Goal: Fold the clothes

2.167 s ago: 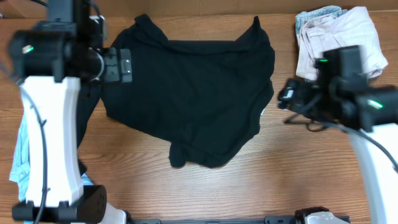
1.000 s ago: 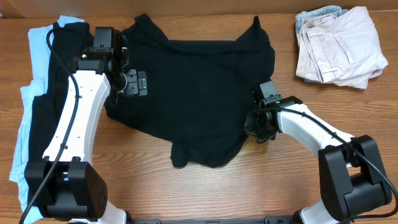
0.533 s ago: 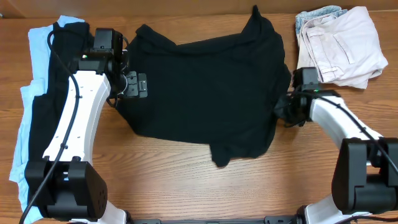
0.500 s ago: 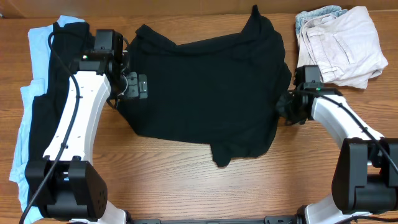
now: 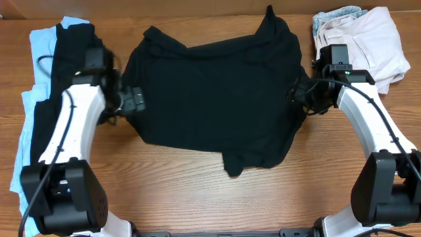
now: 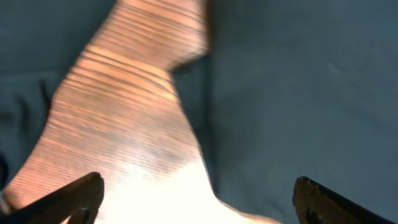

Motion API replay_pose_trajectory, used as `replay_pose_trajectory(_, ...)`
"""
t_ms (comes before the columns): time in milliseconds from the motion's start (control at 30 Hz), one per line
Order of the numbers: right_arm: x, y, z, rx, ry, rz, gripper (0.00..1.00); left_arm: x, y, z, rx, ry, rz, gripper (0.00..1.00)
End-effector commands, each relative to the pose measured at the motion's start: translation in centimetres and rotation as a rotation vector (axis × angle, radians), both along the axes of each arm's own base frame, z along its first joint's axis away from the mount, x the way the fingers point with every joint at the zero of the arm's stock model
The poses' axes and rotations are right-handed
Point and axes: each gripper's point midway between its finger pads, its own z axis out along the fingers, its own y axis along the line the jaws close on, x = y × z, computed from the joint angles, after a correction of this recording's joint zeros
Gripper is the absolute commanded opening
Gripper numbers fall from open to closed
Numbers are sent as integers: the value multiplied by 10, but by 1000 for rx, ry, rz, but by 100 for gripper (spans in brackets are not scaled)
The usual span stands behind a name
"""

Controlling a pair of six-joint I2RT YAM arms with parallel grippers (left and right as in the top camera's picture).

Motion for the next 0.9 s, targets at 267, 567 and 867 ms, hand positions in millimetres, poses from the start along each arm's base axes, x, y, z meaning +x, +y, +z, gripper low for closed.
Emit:
replay_pose_trajectory(267, 3, 2, 5, -2, -12, 24, 68, 10, 21, -42, -93, -135, 116, 62)
replay_pose_trajectory(567, -1, 0, 3, -10, 6, 22, 68, 15, 22, -62, -100, -147, 115, 55)
replay_pose_trajectory(867, -5, -2, 2, -21, 24, 19, 68, 18, 10, -102, -175, -95, 76, 50)
